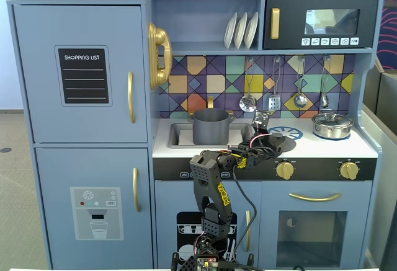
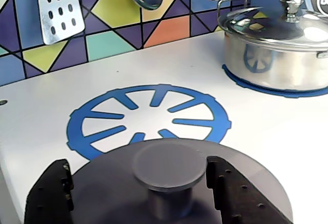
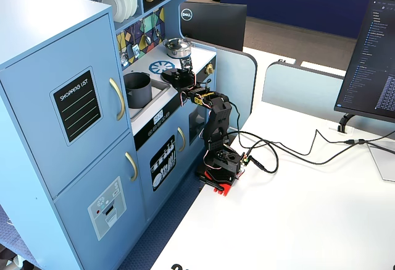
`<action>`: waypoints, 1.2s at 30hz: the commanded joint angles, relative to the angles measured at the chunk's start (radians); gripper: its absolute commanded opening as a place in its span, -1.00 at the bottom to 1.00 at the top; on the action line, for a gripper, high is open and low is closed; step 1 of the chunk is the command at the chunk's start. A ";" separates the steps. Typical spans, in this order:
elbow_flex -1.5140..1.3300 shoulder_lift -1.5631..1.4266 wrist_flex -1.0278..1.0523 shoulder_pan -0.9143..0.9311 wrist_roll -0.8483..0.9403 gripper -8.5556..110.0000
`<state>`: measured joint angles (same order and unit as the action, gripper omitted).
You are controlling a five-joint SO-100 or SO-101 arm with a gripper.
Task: Take off the lid from the gray recipient and place it on the counter
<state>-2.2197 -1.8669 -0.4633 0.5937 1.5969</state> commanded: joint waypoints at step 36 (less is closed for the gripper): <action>-0.032 -0.583 0.359 -0.046 -0.041 -0.52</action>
<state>-2.2534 -2.2135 -0.2853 0.5798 1.5723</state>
